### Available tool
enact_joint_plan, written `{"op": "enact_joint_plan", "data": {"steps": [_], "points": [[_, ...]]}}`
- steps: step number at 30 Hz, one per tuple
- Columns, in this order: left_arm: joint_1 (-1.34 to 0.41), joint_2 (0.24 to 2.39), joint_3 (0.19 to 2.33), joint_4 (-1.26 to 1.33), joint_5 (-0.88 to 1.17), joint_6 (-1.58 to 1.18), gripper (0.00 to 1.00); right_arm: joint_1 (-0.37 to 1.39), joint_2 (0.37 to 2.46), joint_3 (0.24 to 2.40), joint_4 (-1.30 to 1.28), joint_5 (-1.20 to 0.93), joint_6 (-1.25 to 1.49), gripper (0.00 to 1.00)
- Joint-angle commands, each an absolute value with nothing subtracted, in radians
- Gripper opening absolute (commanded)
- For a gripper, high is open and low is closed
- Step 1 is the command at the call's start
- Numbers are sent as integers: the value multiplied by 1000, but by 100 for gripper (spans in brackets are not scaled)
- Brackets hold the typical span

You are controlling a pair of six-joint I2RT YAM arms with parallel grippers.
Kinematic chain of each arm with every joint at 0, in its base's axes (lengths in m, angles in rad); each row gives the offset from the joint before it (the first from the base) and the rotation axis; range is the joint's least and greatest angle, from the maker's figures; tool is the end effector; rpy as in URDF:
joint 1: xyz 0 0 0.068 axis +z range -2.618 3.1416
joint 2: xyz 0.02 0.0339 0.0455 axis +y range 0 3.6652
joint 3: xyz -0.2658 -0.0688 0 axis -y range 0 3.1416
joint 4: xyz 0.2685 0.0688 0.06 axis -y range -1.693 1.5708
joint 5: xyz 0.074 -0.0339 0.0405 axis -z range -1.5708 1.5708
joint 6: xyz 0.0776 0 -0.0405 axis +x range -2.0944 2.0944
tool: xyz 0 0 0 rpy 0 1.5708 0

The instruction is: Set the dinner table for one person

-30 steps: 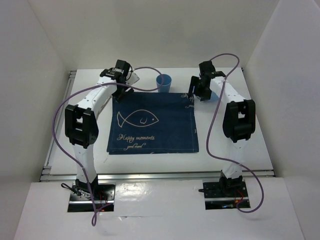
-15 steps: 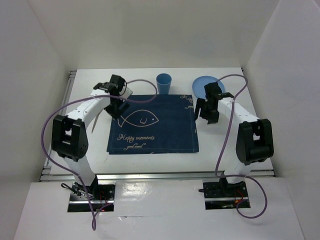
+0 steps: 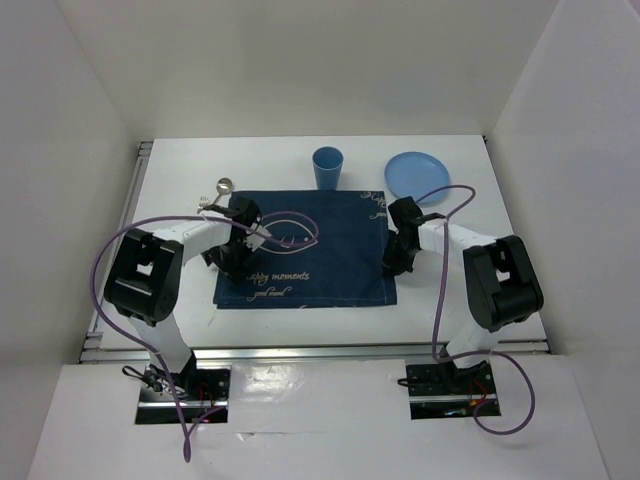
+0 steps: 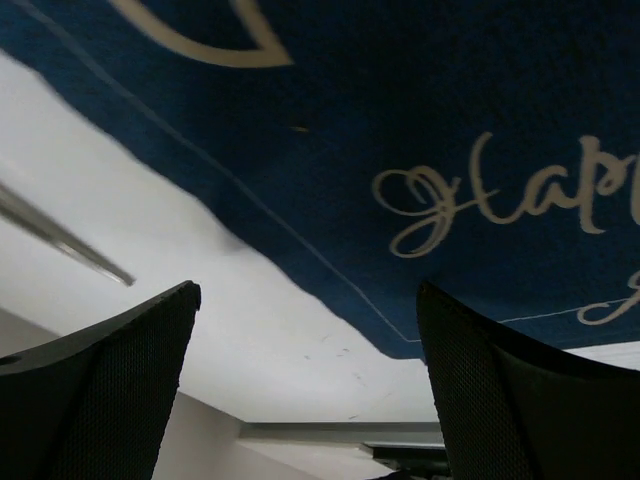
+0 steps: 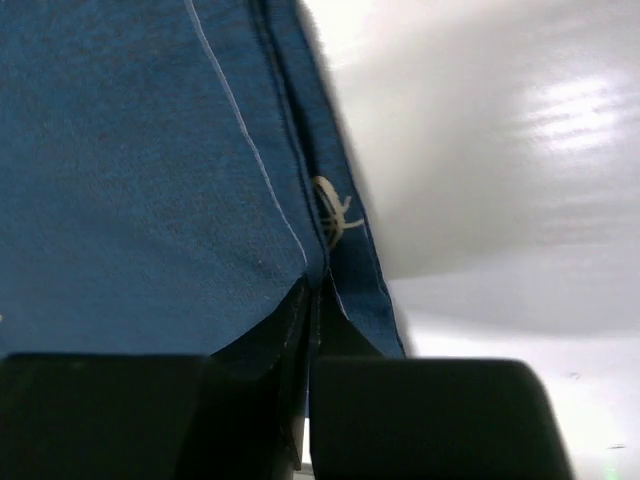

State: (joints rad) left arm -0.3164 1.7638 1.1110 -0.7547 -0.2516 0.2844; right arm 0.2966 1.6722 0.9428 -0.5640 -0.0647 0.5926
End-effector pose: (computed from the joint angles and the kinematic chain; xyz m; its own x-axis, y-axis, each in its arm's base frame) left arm 0.3339 -0.0890 0.1118 -0.8263 0.5565 -0.0871 0.5154 0.8094 0.2814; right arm 0.3127 0.1008 0.0981 -0.9353 0.2970 -0.1924 0.2577 0.9443 0.2045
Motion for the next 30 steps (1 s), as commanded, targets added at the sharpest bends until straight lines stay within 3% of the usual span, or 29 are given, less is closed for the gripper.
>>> {"op": "enact_joint_plan", "data": {"steps": [1, 11, 23, 29, 30], "points": [[-354, 1729, 1056, -747, -172, 273, 95, 296, 1619, 878, -570, 23, 696, 0], [-491, 1661, 963, -798, -94, 272, 95, 267, 1459, 804, -646, 14, 739, 0], [-491, 1680, 992, -788, -138, 252, 97, 258, 1371, 690, -646, 46, 851, 1], [-491, 1648, 1002, -840, -144, 233, 97, 245, 1368, 741, -638, 84, 787, 22], [-491, 1626, 1032, -853, -144, 233, 97, 245, 1368, 773, -638, 100, 770, 40]]}}
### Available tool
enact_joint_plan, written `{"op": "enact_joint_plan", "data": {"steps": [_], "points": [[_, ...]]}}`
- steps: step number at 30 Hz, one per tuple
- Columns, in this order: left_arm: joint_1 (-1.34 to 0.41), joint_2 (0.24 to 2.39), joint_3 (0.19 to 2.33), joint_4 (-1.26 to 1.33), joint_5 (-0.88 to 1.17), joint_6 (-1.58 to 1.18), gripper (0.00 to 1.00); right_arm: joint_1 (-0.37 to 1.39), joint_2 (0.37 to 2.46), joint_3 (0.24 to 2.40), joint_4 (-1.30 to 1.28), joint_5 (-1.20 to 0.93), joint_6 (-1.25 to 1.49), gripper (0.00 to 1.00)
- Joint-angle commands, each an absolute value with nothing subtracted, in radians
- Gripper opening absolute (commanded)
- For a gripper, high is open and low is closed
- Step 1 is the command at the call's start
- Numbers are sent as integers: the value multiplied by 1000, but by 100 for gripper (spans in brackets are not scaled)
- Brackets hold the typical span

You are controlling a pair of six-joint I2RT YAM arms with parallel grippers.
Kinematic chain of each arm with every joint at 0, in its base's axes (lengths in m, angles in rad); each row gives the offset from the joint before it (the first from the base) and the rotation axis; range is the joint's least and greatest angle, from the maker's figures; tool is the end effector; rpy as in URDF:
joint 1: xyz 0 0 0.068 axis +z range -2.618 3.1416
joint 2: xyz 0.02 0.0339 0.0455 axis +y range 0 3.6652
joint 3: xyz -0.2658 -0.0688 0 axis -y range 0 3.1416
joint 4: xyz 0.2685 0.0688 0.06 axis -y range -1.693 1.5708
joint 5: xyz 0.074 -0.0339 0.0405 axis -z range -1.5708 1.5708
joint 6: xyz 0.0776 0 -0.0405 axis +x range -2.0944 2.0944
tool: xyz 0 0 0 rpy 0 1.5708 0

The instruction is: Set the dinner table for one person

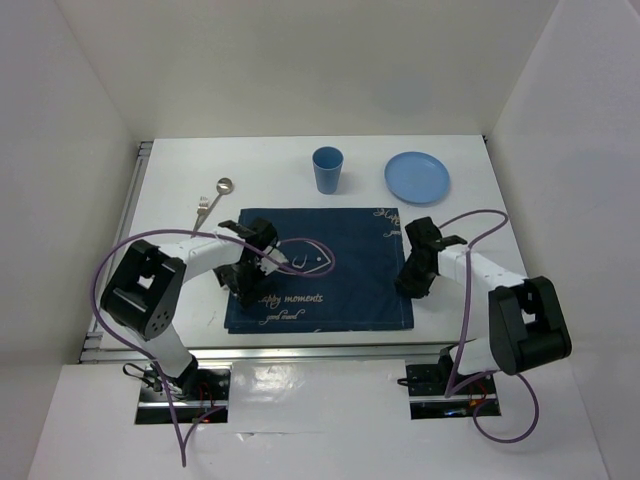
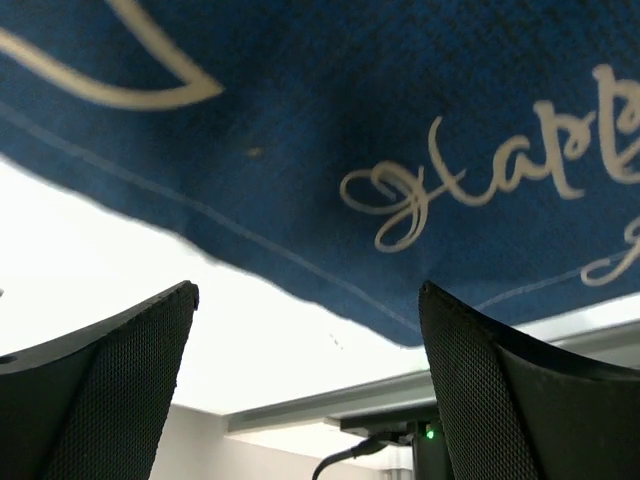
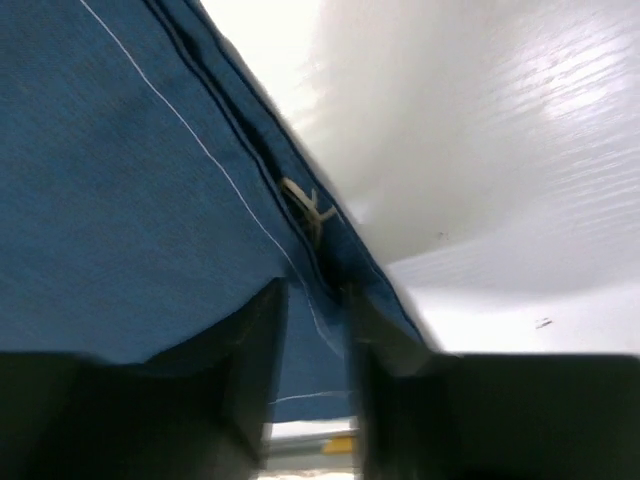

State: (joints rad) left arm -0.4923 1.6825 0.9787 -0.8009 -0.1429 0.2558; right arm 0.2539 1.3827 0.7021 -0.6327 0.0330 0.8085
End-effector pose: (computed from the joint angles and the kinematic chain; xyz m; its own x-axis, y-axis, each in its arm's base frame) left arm 0.2723 -0.1335 0.0992 -0.7344 0.6781 -0.0279 0.6671 0.7289 0.1542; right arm 0.2478 0.0617 0.1057 -0.8221 0.5335 -0.1989 0.5092 0.8452 0.1621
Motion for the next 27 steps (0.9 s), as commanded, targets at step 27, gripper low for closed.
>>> {"op": "enact_joint_plan", "data": {"steps": [27], "points": [[-126, 1405, 1204, -677, -230, 77, 100, -160, 1899, 1420, -394, -11, 980, 84]]}}
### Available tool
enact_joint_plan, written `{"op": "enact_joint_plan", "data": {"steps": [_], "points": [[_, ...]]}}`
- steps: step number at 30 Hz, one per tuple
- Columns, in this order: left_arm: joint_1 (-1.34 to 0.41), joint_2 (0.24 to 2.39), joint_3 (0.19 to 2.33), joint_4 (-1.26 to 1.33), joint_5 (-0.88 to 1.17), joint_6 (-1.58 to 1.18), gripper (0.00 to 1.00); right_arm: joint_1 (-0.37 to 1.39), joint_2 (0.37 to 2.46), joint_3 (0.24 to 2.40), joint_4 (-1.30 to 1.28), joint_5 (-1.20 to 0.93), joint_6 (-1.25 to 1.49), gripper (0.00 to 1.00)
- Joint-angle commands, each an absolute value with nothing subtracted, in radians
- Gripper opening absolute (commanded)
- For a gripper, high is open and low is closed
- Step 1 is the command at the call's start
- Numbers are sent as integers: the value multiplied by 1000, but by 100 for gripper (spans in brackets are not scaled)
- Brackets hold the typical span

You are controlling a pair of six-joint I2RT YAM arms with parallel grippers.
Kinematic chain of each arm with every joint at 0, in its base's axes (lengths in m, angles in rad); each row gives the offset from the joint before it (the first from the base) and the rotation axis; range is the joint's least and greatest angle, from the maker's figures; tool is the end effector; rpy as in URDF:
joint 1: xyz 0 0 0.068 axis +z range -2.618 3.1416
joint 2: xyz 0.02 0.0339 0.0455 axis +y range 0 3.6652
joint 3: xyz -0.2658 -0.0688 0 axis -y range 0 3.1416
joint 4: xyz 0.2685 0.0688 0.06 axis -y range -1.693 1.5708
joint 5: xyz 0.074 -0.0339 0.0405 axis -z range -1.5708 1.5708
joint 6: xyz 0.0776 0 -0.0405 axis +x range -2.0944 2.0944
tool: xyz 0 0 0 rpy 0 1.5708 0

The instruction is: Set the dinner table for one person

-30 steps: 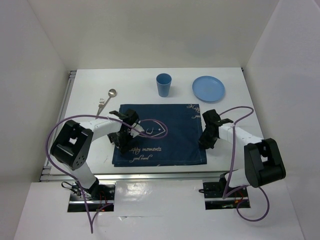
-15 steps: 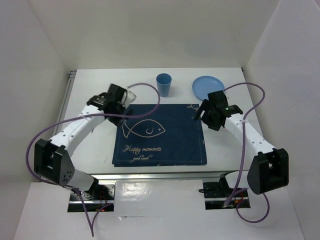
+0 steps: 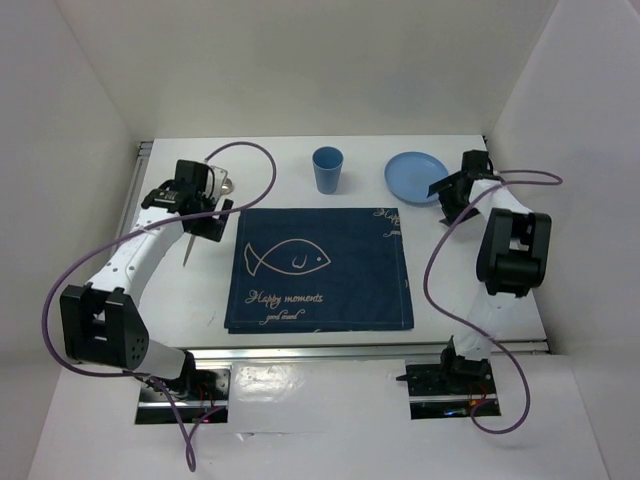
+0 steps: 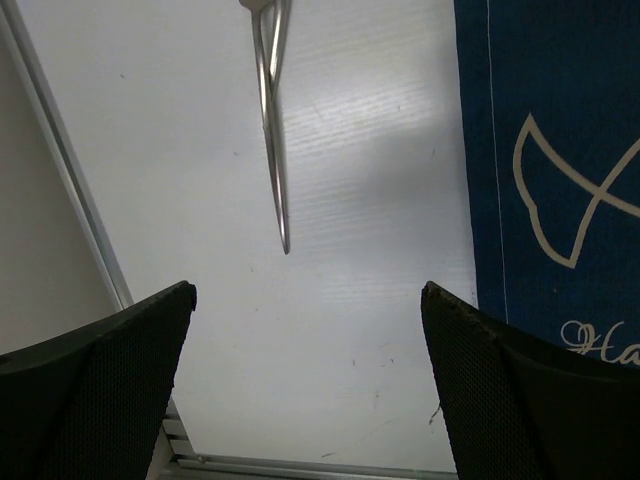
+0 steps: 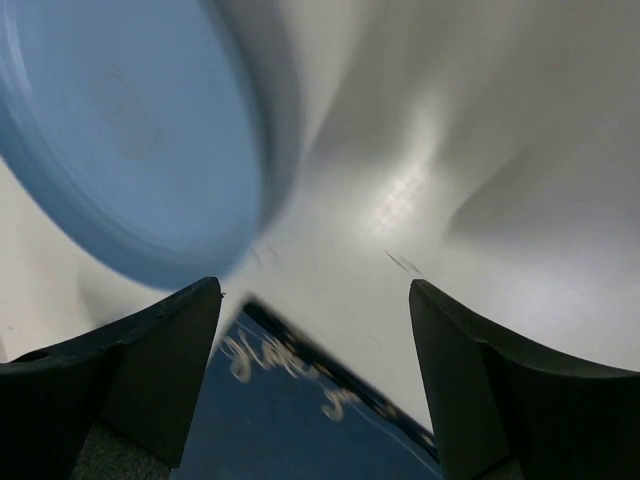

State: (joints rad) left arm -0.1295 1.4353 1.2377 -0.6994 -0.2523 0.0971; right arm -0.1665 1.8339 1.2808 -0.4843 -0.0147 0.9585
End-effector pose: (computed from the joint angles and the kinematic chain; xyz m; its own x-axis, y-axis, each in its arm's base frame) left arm 0.3518 -0.0263 0.2664 -0.7741 0.1955 -0.6021 0.0459 0.9659 0.2546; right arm 0.4205 -0.0695 0.1496 -0.3585 0.8900 -0.2819 0.7859 0.4507 0.4234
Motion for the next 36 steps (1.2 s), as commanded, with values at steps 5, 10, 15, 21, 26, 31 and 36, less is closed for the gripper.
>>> {"op": "enact_joint_plan", "data": {"steps": [5, 10, 15, 21, 26, 31, 36], "points": [[-94, 1396, 1177, -676, -245, 86, 100, -169, 2083, 1540, -420, 9, 962, 82], [-61, 1439, 1206, -686, -245, 86, 100, -169, 2224, 1664, -497, -2, 1020, 71], [-29, 1463, 1238, -701, -226, 75, 100, -169, 2299, 1697, -515, -2, 1031, 41], [-11, 1463, 1220, -701, -206, 75, 100, -169, 2271, 1695, -505, -24, 1000, 0], [-11, 1483, 1242, -701, -178, 75, 100, -169, 2080, 1571, -417, -51, 940, 0], [-11, 1483, 1252, -712, -146, 75, 100, -140, 1767, 1433, -365, -32, 823, 0], [-11, 1451, 1241, -712, -127, 75, 100, -31, 1521, 1292, -425, 37, 764, 0]]}}
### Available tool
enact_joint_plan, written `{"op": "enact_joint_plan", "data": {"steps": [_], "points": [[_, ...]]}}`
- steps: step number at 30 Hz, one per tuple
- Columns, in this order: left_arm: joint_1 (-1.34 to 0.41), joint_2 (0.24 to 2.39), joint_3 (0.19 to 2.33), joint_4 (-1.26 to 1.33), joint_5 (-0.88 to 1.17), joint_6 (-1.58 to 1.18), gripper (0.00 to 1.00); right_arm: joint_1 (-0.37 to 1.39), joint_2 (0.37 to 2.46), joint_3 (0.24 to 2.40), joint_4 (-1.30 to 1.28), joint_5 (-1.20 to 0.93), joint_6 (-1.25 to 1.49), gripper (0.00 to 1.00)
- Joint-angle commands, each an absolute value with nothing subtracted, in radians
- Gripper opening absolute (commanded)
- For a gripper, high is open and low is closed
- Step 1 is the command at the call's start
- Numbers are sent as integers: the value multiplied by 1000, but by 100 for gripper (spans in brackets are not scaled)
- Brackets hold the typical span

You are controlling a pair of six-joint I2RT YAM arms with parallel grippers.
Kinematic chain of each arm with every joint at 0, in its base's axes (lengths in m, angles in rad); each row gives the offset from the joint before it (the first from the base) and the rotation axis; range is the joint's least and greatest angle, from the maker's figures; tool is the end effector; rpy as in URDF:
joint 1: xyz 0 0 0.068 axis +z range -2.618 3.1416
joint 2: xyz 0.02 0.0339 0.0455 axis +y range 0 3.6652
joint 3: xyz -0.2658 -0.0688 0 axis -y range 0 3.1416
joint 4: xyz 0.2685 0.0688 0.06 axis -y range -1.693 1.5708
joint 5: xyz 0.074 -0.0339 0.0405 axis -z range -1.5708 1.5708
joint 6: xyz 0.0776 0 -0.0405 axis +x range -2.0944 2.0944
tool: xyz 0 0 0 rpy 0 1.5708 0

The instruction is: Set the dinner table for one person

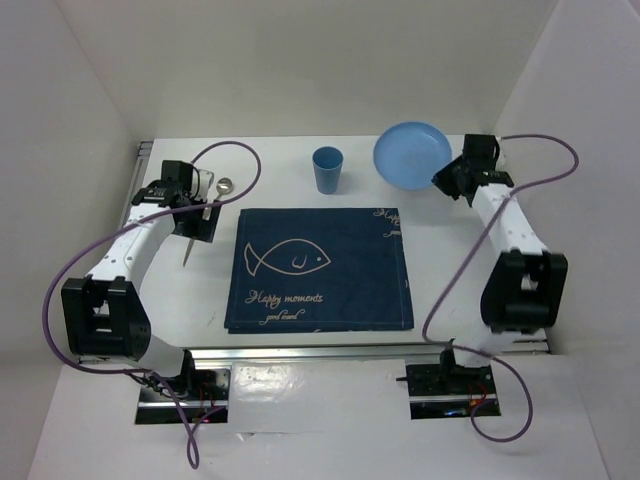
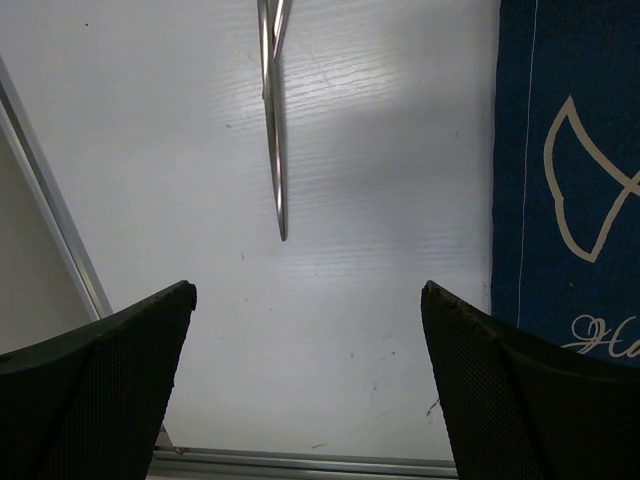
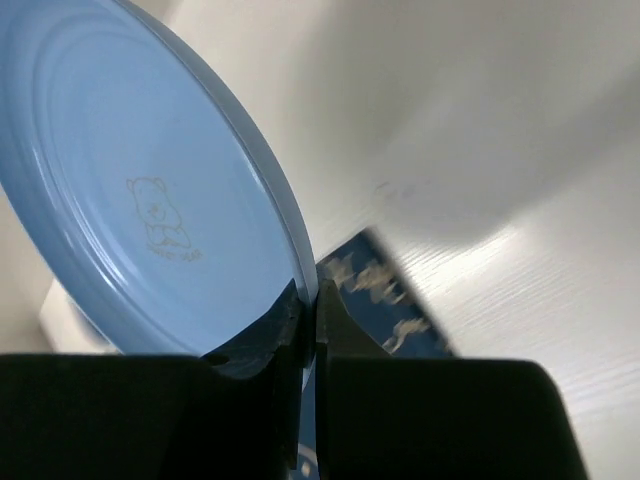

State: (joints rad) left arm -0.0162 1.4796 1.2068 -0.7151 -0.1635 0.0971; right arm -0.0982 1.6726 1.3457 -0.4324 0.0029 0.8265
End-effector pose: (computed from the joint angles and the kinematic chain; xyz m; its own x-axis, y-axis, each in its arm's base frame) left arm 0.3536 0.0069 0.2379 -0.8380 0.1092 -0.5347 0.0077 0.9820 0.1886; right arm 0.4284 -0.0424 0.2442 -0.3905 0.7776 -0.4928 0.5718 0.6244 0.5322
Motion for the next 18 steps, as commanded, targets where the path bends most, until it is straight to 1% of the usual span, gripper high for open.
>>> {"op": "enact_joint_plan", "data": {"steps": [1, 5, 8, 9, 13, 16, 18], "points": [[-11, 1451, 1241, -712, -127, 75, 100, -15, 1441, 1269, -434, 37, 753, 0], [-11, 1405, 1241, -712, -117, 75, 100, 95, 1304, 1161, -446, 11, 665, 0], [-11, 1382, 1217, -712, -106, 75, 100, 237, 1293, 1140, -495, -11, 614, 0], [-11, 1368, 1216, -712, -97, 75, 100, 317, 1293, 1140, -523, -11, 574, 0], [-11, 1344, 1195, -712, -97, 75, 100, 437, 1399, 1117, -555, -168, 509, 0], [-11, 1324, 1186, -712, -87, 75, 100, 507, 1512, 1117, -580, -149, 500, 0], [-2, 1324, 1186, -712, -77, 75, 100, 517, 1558, 1080, -522, -149, 500, 0]]}}
